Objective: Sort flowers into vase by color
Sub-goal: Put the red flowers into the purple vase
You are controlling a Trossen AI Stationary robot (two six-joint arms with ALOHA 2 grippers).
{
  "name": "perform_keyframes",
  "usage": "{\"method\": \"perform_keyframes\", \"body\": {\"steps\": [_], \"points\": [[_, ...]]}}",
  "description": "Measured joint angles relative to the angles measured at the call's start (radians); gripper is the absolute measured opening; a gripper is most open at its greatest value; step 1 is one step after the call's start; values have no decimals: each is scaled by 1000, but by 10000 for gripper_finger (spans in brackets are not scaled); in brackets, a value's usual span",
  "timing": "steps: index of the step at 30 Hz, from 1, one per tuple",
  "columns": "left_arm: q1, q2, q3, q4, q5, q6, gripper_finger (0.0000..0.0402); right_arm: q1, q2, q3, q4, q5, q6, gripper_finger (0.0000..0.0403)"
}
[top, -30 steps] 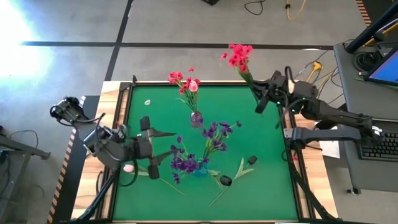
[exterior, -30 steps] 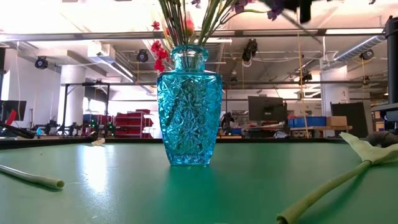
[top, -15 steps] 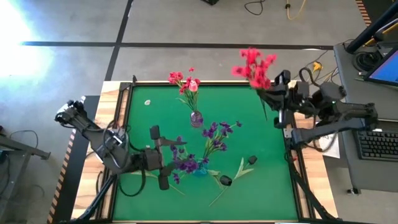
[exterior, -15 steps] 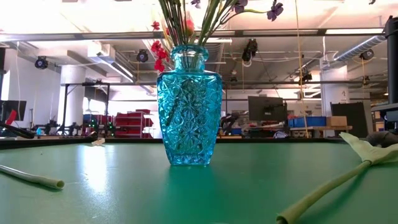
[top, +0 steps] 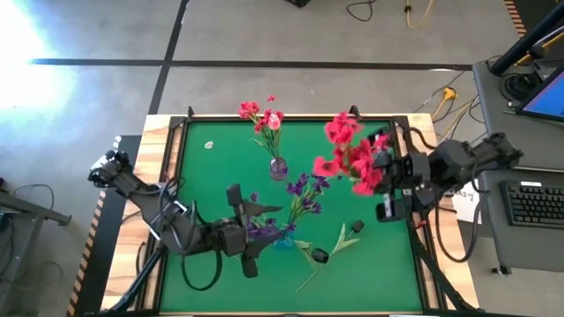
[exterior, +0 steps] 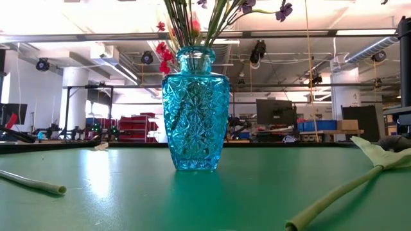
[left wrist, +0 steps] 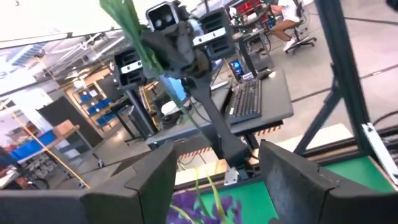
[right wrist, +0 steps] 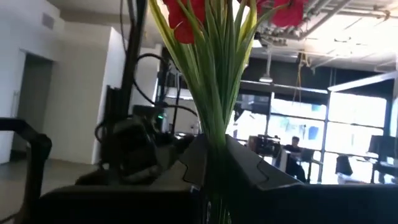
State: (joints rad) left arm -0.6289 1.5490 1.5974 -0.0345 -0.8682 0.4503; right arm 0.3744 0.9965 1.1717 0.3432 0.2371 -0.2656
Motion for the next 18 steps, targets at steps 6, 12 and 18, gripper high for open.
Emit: {"method": "perform_keyframes", "body": {"steps": [6,12,18], "points": [[76,11,18,55,205,3,213,30,126,121,39,-1,-19,27],[156,11,18,116,342,2,213,41,230,224,35,-39,-23,27],[197,10,17,122,426,-16,213,40,302,303,37,-57,-11,27]]}}
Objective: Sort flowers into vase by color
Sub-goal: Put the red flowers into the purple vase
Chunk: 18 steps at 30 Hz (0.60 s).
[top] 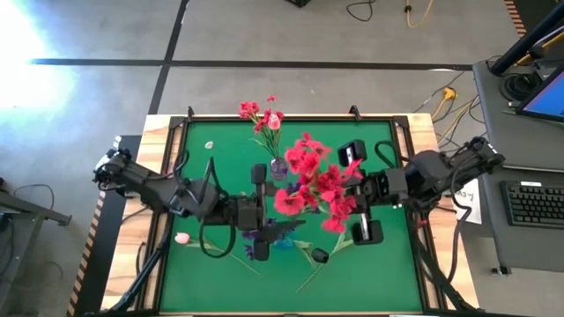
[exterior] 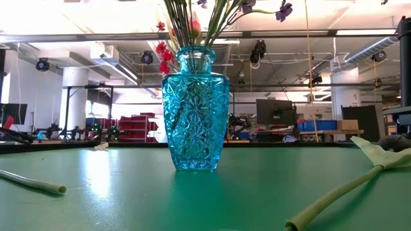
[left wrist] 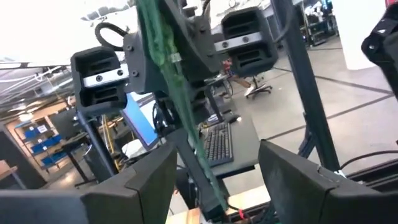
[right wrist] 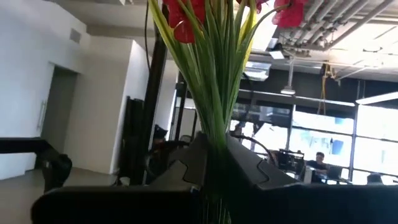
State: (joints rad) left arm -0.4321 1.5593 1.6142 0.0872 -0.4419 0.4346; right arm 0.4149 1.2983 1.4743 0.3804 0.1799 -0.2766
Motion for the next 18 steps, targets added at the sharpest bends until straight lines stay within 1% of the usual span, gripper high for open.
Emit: {"method": "perform_keyframes", "body": {"steps": [4,6,11,18], "points": [[27,0,-1,1,0,-28,213,0,35,31,6,-46,-3,27],[38,0,-1,3,6,-37,213,0,50,38,31,-51,-6,27],[52,0,-1,3,108,-56,213,0,80,41,109,-54,-50,27],[55,5,6,9,113,-59,213,-1,112,41,223,-57,-116,27]]}}
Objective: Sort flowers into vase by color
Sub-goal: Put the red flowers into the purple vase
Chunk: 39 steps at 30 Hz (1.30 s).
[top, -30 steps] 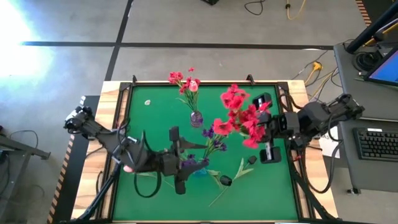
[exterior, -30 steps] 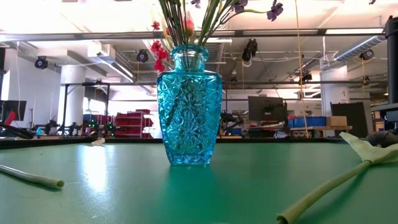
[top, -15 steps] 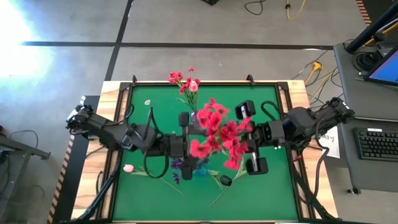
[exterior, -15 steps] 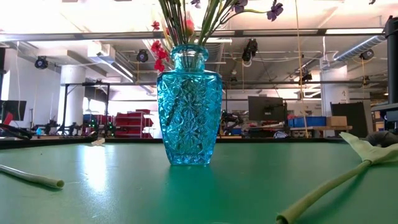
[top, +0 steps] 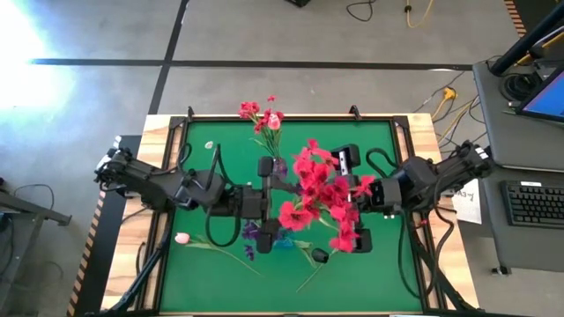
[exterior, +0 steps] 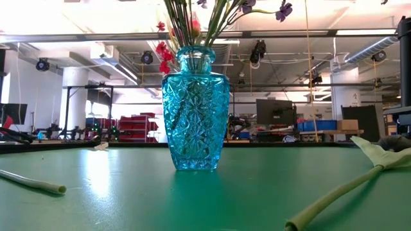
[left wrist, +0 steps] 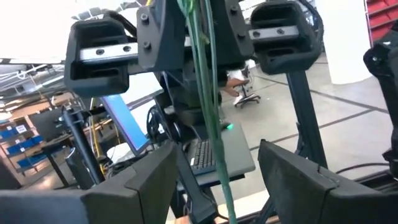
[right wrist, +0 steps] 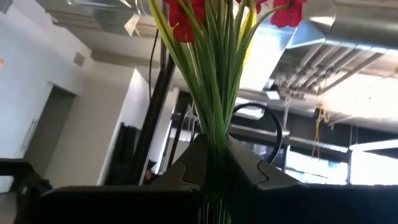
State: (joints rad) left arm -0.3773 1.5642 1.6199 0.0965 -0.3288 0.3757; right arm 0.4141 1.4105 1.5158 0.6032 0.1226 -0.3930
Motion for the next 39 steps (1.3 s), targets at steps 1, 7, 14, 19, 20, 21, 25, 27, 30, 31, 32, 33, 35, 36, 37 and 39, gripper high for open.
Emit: {"method": "perform_keyframes", "body": {"steps": [1,7,14,19,20,21,25,27,30,31,32,33,35,36,37,39], "points": [[1,3,0,1,0,1,213,0,5,0,15,0,-14,27],[14,30,0,2,0,3,212,0,26,0,86,0,-55,27],[16,45,0,19,-1,4,148,-2,26,0,87,0,-54,28],[15,38,0,18,-28,-5,32,-2,25,0,81,18,-57,28],[14,36,0,13,-30,-10,17,-2,25,0,80,32,-56,29],[15,35,0,11,-32,-18,11,-2,25,0,78,46,-57,29],[12,33,0,-3,-86,-28,4,-2,18,0,48,102,-57,29],[9,30,0,-20,-116,-27,2,-2,14,0,26,111,-53,35],[3,25,0,-37,-137,-27,1,-2,4,0,-8,116,-46,51],[-1,23,0,-38,-138,-27,1,-2,1,0,-18,124,-39,58],[-4,23,0,-41,-138,-27,1,-2,-3,0,-31,135,-31,65],[-8,22,0,-41,-139,-27,0,-2,-5,0,-47,146,-26,73],[-16,19,0,-46,-169,-27,0,-2,-15,0,-93,178,-22,91],[-21,17,0,-49,-194,-26,0,-2,-20,0,-116,194,-22,100],[-26,15,1,-57,-219,-26,0,-2,-29,0,-146,206,-22,110],[-33,12,1,-77,-263,-26,0,-2,-45,-2,-204,223,-6,128]]}}
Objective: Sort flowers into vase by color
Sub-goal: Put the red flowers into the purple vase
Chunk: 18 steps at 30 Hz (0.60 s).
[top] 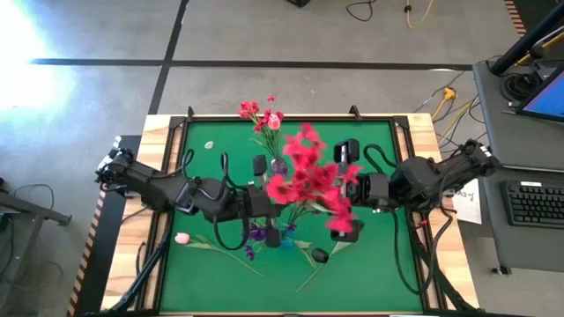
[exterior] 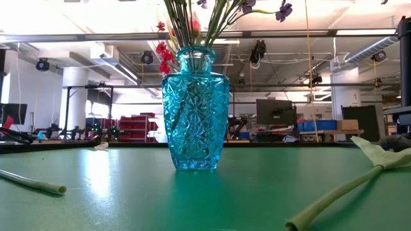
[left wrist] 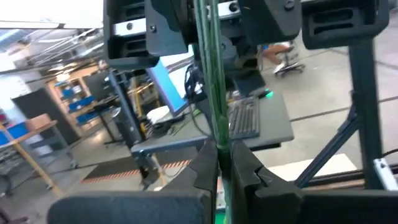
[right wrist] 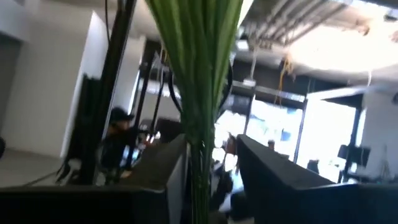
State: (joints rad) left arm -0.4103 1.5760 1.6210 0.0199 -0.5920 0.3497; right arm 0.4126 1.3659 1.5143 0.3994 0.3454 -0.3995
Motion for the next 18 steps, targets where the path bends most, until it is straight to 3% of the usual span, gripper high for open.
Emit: {"method": "perform_keyframes", "body": {"steps": [9,18], "points": [[-8,-6,0,-56,-43,-38,0,0,-49,0,-212,49,85,179],[-8,-6,0,-90,-80,-58,0,0,-50,0,-229,51,62,159]]}}
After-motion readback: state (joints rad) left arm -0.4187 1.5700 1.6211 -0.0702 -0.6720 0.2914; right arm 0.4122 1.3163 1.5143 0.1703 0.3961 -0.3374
